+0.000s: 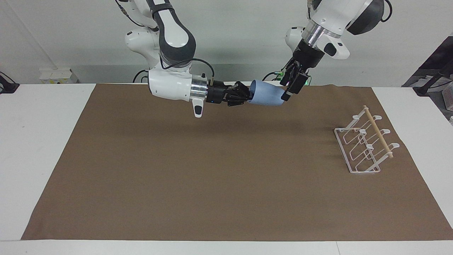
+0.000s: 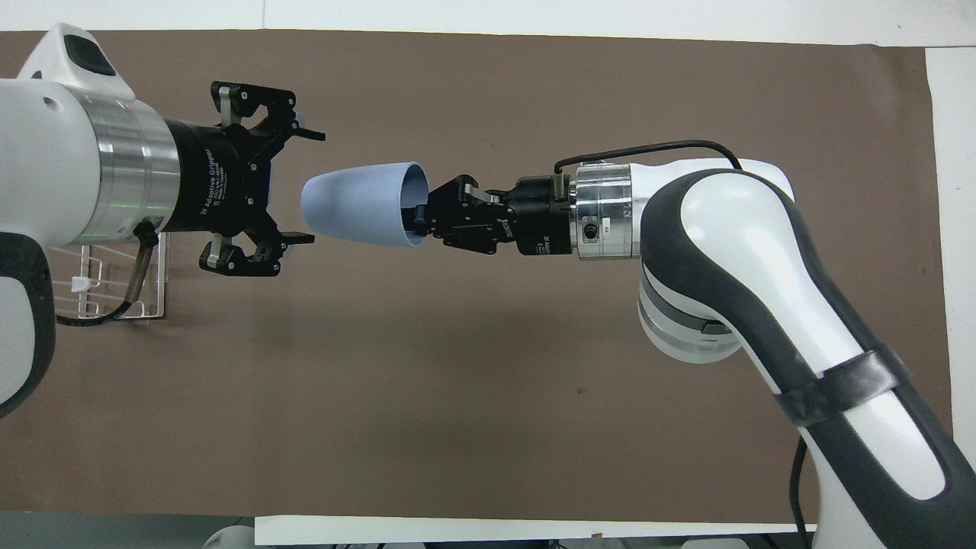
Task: Hang cup on cup holder
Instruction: 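Grasp the cup base with the left gripper while the right gripper holds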
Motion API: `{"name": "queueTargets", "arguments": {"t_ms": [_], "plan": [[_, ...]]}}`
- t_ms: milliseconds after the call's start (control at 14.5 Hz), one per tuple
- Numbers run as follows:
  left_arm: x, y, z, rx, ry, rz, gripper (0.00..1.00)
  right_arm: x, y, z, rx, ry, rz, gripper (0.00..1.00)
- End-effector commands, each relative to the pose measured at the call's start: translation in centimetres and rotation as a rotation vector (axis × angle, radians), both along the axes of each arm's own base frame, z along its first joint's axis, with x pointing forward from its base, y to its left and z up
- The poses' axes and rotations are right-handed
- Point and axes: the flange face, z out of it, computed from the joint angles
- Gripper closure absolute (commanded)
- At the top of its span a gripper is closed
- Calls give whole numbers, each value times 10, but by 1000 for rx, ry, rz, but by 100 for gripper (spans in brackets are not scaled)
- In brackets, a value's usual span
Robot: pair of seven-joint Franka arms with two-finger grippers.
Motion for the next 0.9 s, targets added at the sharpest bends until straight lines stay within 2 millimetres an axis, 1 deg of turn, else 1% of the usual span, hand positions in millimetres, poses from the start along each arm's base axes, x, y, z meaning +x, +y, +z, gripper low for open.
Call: {"name": "queueTargets", "arguments": {"t_ms": [0,69,138,207,484,622,760,829], "plan": [[4,-12,-8,-22,11,24,1,-6,-5,-1,15,25,-14,100],[8,-15,-13,-23,15,31,1,-6,-5,-1,15,25,-14,100],[7,-26,-23,-18,28,16,1,-6,-5,-1,15,25,-13,100],[5,-30,-29,-11,40,8,1,-6,-5,-1,15,25,-13,100],[3,-30,-49,11,64,0,2,-6,-6,-1,15,27,-15,100],[4,-29,-51,10,59,0,3,-5,-6,0,17,24,-13,100],[4,-29,-52,10,61,4,12,-6,-5,0,17,26,-12,100],[4,-29,-54,11,65,5,21,-6,-5,0,17,25,-12,100]]}}
